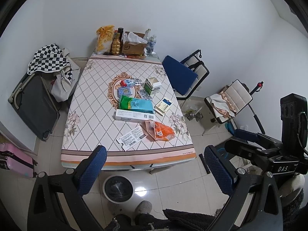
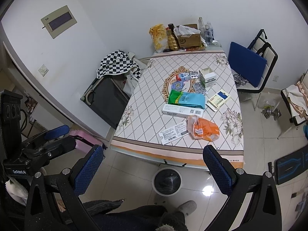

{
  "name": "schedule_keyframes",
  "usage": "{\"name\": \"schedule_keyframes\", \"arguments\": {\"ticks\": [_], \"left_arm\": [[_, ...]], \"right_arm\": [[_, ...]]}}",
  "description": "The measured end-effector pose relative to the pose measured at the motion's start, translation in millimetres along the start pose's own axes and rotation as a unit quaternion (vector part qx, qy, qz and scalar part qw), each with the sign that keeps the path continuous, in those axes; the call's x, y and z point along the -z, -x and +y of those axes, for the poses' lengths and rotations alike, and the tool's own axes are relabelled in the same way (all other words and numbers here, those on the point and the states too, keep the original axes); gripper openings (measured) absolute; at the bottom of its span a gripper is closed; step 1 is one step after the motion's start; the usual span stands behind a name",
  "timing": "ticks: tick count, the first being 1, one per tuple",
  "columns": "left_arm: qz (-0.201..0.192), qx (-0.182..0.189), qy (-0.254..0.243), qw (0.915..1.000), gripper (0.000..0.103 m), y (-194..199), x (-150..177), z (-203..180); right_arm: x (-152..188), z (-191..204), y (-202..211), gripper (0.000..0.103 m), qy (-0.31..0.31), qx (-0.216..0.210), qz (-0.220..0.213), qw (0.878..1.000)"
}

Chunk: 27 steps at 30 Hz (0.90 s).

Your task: Collect trash

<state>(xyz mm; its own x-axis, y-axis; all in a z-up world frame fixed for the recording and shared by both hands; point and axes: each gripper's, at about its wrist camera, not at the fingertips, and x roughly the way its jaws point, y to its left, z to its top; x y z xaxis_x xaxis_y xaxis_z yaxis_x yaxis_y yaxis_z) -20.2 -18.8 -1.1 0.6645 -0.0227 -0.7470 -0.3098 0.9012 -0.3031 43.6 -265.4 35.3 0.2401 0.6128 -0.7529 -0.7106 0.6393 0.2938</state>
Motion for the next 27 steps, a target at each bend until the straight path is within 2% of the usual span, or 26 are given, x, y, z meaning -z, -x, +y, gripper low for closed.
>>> {"name": "schedule_keyframes", "arguments": {"ticks": [27], "left_arm": [[0.001,0.002,0.001,1.0000,0.103,0.4,4.8,4.2]], "right_arm": [[-5.5,8.0,-2.7,0.103,0.008,-0.004,0.011,1.000]]}}
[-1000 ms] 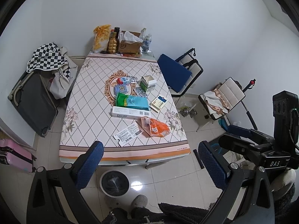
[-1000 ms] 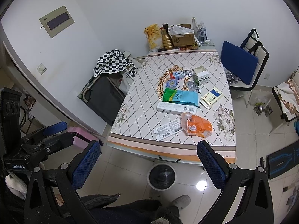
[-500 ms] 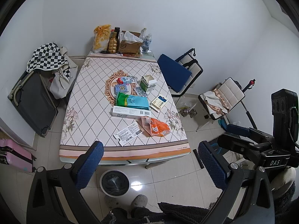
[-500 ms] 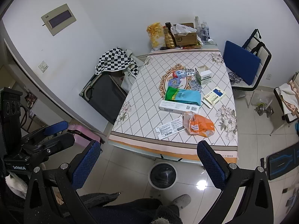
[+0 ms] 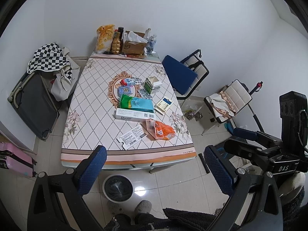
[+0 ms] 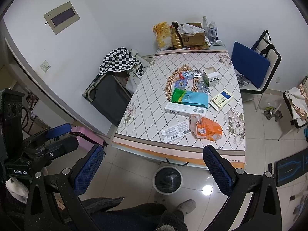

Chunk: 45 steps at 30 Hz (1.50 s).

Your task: Collect trash

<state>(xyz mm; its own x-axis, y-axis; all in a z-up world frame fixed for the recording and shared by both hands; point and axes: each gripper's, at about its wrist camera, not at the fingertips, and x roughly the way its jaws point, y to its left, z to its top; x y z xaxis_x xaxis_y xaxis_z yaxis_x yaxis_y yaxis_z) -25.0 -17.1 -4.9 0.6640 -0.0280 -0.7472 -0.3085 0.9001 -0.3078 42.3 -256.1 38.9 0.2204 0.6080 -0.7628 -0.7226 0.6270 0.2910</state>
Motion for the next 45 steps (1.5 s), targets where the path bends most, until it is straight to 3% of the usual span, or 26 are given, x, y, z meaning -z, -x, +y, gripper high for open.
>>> {"name": "schedule_keyframes", "arguments": {"ticks": [26,28,30,33,35,41,45], "left_arm": [[0.004,0.001,-0.001,1.0000,0.103,-7.2,5.0,3.3],[0.000,-0.024,-0.006,0.9997,0.103,-10.9,5.8,3.7],[-0.007,-0.074,-0.020,0.9970,0.103,-22.4,2.6,5.3],[-0.013,-0.162,-0.039,0.9859,0.103,-51.6,2.1,12.3],[-0.006,-0.191,-0.042,0.9806,0.103,-78.0,1.5,22.4],[0.073,-0.222,-0.041,0.9715,0.103,-184.4,9.0,57.2],[0.133,-0.252,-0.065,0.9563,0.103,-256.7,10.5,67.9]], "right_arm": [[3.4,2.4,-4.8,0.103,-0.002,0.001,0.005,1.000],[2.2,1.9,-6.2,0.103,-0.008,0.005,0.003,1.000],[-1.7,-0.5,-9.9,0.103,-0.021,0.018,-0.002,1.000],[-8.4,-10.5,-25.1,0.103,-0.036,0.073,-0.003,0.997],[-10.4,-25.6,-45.0,0.103,-0.054,0.106,0.013,0.993],[-7.5,-103.8,-141.2,0.103,-0.138,0.157,0.093,0.973],[-5.8,-174.2,-223.8,0.103,-0.200,0.194,0.136,0.951]]}}
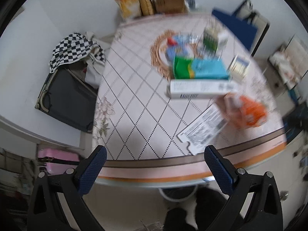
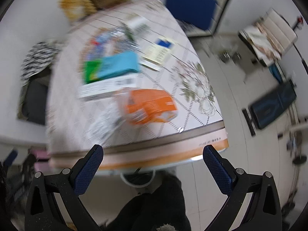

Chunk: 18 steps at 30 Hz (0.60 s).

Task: Collect trash
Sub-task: 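Grasp the white receipt with the left tool while the right tool grasps the orange bag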

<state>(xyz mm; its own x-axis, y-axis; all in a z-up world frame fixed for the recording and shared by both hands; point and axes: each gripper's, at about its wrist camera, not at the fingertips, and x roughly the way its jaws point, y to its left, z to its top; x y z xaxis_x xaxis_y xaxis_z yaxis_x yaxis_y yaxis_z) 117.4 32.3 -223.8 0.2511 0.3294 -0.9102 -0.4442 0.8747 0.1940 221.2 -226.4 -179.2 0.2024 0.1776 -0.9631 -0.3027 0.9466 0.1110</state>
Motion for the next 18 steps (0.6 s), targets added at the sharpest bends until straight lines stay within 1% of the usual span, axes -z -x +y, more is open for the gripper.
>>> {"name": "schedule_keyframes", "arguments": {"ticks": [1,3,4,6,7,9,10,11,12,13,14,15,16,17,18], "left_arm": [[0.010,-0.010,-0.006,0.9999,0.103,-13.4,-5.4,-6.3],[0.035,-0.031,-0.017,0.9988,0.103,-39.5,-14.9,-16.5],[0.052,-0.036,-0.019,0.9978,0.103,-55.1,-19.0,-22.9],[0.068,-0.042,-0.026,0.9964,0.103,-75.5,-25.9,-30.7],[0.075,-0.046,-0.030,0.9957,0.103,-82.7,-28.8,-33.2],[0.088,-0.052,-0.044,0.9938,0.103,-98.8,-34.3,-43.3],[0.096,-0.052,-0.053,0.9926,0.103,-105.6,-36.5,-48.2],[0.101,-0.051,-0.059,0.9918,0.103,-110.3,-39.7,-53.4],[0.105,-0.048,-0.070,0.9908,0.103,-114.2,-42.1,-58.6],[0.108,-0.043,-0.083,0.9898,0.103,-117.1,-45.0,-64.3],[0.110,-0.038,-0.095,0.9887,0.103,-118.7,-47.8,-70.4],[0.111,-0.029,-0.114,0.9868,0.103,-119.5,-50.0,-78.2],[0.111,-0.020,-0.138,0.9840,0.103,-120.0,-51.2,-86.5],[0.115,-0.006,-0.176,0.9776,0.103,-122.2,-51.3,-98.7],[0.117,-0.002,-0.201,0.9726,0.103,-125.0,-50.9,-106.6]], "right_arm": [[-13.3,-6.9,-28.6,0.103,-0.013,0.005,0.016,1.000],[-32.1,-14.4,-72.6,0.103,-0.025,0.016,0.042,0.999],[-37.5,-15.9,-85.8,0.102,-0.026,0.018,0.051,0.998],[-52.3,-15.8,-123.0,0.101,-0.020,0.020,0.069,0.997],[-57.5,-12.6,-137.6,0.098,-0.016,0.017,0.076,0.997],[-66.9,-7.6,-166.3,0.088,-0.004,0.006,0.094,0.996],[-69.0,-6.4,-173.2,0.074,-0.002,-0.001,0.100,0.995],[-71.2,-4.8,-181.2,0.067,0.004,-0.007,0.105,0.994],[-73.7,-4.5,-184.5,0.062,0.010,-0.012,0.100,0.995],[-76.1,-6.9,-184.0,0.048,0.012,-0.018,0.093,0.995],[-78.1,-11.9,-181.4,0.028,0.008,-0.023,0.089,0.996],[-79.7,-19.1,-178.0,0.028,0.002,-0.021,0.086,0.996],[-81.1,-27.9,-174.7,0.026,-0.004,-0.023,0.083,0.996],[-82.0,-38.3,-170.2,0.025,-0.011,-0.021,0.079,0.997],[-82.4,-49.4,-165.3,0.025,-0.017,-0.015,0.077,0.997]]}}
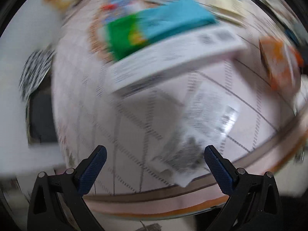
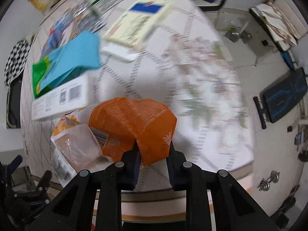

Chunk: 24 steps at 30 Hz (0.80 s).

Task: Collect trash
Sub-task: 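Grasp the white receipt with the left tool while the right tool grasps the orange bag, then carry receipt and orange bag to the bin and release both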

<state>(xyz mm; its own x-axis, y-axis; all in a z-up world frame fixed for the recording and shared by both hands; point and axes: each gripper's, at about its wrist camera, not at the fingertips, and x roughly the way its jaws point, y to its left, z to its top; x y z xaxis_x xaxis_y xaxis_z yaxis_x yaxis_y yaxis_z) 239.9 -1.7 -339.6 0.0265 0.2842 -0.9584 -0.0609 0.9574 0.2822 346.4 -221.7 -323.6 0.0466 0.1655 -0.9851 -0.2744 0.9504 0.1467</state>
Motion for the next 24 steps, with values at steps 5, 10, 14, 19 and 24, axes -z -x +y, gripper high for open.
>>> {"name": "schedule_keyframes", "arguments": {"ticks": [5,10,14,19,24], "left_arm": [[0.031,0.012,-0.108,0.9936,0.103,-26.9,-14.2,-27.7],[0.038,0.079,-0.113,0.9897,0.091,-31.7,-28.5,-23.0],[0.041,0.096,-0.114,0.9880,0.075,-33.6,-33.7,-29.7],[0.049,0.102,-0.060,0.9917,0.075,-35.3,-31.1,-20.8],[0.112,0.134,0.170,0.9699,0.075,-49.2,-17.2,30.0]], "right_arm": [[-2.9,-36.6,9.3,0.025,-0.016,0.020,0.003,1.000],[-3.4,-47.0,5.0,0.025,-0.032,0.022,0.011,0.999],[0.7,-52.1,4.8,0.025,-0.031,0.023,0.012,0.999],[0.3,-47.0,2.9,0.025,-0.028,0.022,0.011,0.999],[4.6,-41.7,2.0,0.025,-0.036,0.018,0.020,0.999]]}}
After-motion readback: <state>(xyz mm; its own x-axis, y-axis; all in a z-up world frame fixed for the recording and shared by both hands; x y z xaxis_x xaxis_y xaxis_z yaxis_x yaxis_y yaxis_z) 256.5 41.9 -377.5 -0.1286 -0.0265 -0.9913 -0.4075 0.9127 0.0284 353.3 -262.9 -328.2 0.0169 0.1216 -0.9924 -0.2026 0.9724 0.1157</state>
